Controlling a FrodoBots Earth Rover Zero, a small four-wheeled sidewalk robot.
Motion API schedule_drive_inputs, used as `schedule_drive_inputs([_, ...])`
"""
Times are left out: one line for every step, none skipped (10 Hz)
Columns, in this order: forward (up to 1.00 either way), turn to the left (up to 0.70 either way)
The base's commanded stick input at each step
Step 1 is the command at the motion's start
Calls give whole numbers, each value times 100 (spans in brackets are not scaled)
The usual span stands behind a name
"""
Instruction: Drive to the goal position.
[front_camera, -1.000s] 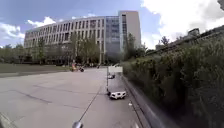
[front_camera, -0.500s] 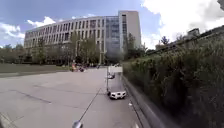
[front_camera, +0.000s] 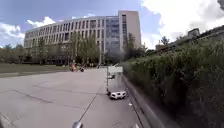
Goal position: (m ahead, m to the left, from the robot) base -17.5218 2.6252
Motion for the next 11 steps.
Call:
schedule_drive_inputs([5, 1])
schedule_drive_inputs([5, 1])
schedule_drive_inputs([5, 1])
schedule_drive_inputs([5, 1])
schedule_drive_inputs([5, 3])
schedule_drive_inputs([5, 1])
schedule_drive_inputs([5, 1])
schedule_drive_inputs([5, 1])
schedule_drive_inputs([5, 1])
schedule_drive_inputs([5, 3])
schedule_drive_inputs([5, 1])
